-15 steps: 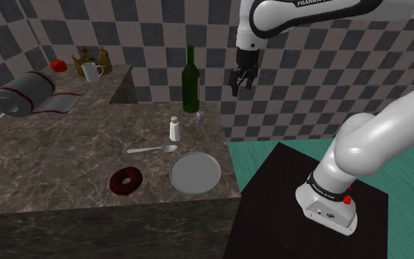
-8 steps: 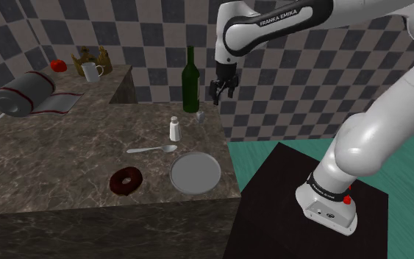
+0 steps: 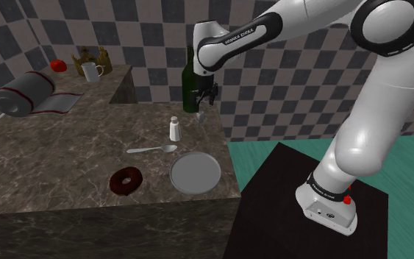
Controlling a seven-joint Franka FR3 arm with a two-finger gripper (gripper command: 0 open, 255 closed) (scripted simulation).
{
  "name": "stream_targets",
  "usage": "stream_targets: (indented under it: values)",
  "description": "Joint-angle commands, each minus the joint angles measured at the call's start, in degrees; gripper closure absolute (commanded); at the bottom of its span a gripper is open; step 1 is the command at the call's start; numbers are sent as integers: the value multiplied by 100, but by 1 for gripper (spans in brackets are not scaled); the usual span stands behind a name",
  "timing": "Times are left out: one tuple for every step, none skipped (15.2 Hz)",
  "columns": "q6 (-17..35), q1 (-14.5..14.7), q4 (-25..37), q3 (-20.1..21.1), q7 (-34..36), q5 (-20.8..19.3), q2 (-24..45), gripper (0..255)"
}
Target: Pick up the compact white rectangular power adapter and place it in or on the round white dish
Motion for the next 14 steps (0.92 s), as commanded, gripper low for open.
stream_targets:
  values:
    - [137, 43, 238, 29, 96, -30, 377, 0]
    - [209, 45, 197, 27, 97, -31, 407, 0]
    - [281, 47, 156, 27, 98, -33, 439, 0]
    - [352, 48, 117, 27, 100, -35, 471, 0]
    - [423, 50, 80, 28, 101, -37, 505, 0]
    - [494, 51, 43, 28, 102, -39, 539, 0]
    - [565, 53, 8, 28, 104, -41, 575, 0]
    - [636, 54, -26, 28, 106, -43, 611, 0]
    - [677, 55, -47, 28, 106, -44, 631, 0]
    - [677, 55, -46, 28, 106, -45, 633, 0]
    - [677, 55, -45, 28, 107, -45, 633, 0]
    - [677, 55, -45, 28, 107, -45, 633, 0]
    - [677, 55, -45, 28, 107, -45, 633, 0]
    - [677, 55, -45, 28, 107, -45, 633, 0]
